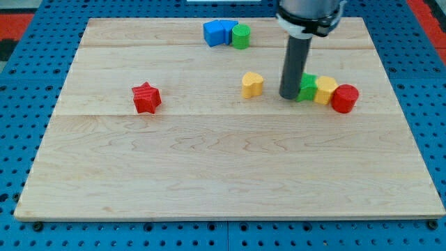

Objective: Move the red star left to the green star

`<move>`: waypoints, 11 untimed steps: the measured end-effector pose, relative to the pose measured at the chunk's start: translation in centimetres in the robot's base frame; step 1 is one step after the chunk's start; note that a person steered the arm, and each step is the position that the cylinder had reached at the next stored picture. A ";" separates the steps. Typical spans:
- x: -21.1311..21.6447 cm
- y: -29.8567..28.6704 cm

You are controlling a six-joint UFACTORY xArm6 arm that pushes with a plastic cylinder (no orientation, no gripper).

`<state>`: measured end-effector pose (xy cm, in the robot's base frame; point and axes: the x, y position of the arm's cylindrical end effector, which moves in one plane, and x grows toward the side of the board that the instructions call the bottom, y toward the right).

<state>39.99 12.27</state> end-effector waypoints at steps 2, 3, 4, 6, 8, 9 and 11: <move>3.9 0.5; 5.5 -5.9; -2.1 -14.7; -1.5 -7.1; 6.1 -4.7; 8.0 -13.3; 0.3 -33.6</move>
